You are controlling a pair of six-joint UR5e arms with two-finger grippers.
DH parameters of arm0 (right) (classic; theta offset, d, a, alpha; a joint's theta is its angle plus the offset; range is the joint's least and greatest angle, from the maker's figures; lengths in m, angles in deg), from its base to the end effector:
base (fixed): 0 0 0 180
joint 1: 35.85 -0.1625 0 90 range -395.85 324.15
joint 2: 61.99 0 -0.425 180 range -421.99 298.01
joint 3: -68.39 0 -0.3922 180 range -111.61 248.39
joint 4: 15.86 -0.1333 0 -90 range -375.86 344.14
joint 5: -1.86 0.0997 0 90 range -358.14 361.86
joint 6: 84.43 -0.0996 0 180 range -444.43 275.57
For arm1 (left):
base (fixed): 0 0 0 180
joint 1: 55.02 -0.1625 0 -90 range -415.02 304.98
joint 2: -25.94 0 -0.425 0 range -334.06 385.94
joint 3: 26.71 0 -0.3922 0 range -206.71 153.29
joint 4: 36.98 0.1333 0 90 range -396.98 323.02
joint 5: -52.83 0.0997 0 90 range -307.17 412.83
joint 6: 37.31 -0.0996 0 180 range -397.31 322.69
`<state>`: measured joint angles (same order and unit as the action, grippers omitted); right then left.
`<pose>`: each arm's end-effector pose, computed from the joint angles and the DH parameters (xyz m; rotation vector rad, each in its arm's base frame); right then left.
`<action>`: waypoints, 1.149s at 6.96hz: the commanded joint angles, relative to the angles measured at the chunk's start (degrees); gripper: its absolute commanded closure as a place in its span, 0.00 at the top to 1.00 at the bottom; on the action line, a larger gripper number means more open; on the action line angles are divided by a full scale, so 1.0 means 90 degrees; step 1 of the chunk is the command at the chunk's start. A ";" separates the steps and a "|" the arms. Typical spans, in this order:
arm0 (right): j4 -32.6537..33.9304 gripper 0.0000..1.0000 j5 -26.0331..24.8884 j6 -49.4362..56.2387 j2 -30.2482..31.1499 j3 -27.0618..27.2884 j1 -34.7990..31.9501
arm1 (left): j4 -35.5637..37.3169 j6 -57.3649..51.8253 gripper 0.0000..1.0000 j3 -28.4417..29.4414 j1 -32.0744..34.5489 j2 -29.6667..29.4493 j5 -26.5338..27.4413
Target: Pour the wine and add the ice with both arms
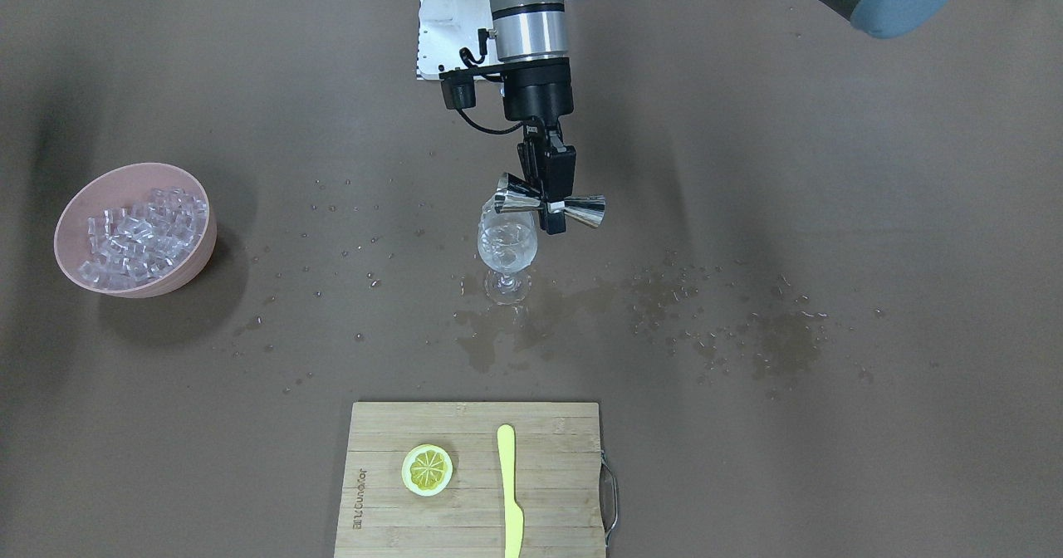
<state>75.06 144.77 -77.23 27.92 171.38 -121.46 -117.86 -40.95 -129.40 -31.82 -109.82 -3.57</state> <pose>0.0160 -0.4955 0.5365 0.2201 -0.9178 -0.2851 0.5118 -0.4244 0.1032 1.0326 -0.0314 0.8712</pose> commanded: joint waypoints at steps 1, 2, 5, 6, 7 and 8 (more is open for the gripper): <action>-0.0004 1.00 0.0000 0.0000 0.0001 -0.0009 0.0000 | 0.0517 -0.0317 0.00 0.0004 0.0000 -0.0091 0.0006; 0.0005 1.00 0.0000 0.0000 0.0001 -0.0009 0.0000 | 0.0733 -0.0608 0.00 -0.0006 0.0000 -0.0140 0.0006; 0.0005 1.00 0.0000 0.0000 0.0001 -0.0009 0.0000 | 0.1659 -0.0971 0.00 -0.0016 0.0000 -0.0451 -0.0003; 0.0006 1.00 0.0000 0.0000 0.0001 -0.0038 0.0000 | 0.1740 -0.1011 0.00 0.0004 0.0000 -0.0482 -0.0003; -0.0004 1.00 0.0000 0.0000 0.0001 -0.0047 0.0000 | 0.2098 -0.1379 0.00 0.0023 0.0000 -0.0666 -0.0003; -0.0004 1.00 0.0039 0.0000 0.0001 -0.0048 0.0000 | 0.2102 -0.1431 0.00 0.0024 0.0000 -0.0658 -0.0013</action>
<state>75.05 144.85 -77.23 27.92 171.01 -121.46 -100.24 -52.32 -129.26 -31.82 -115.16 -3.62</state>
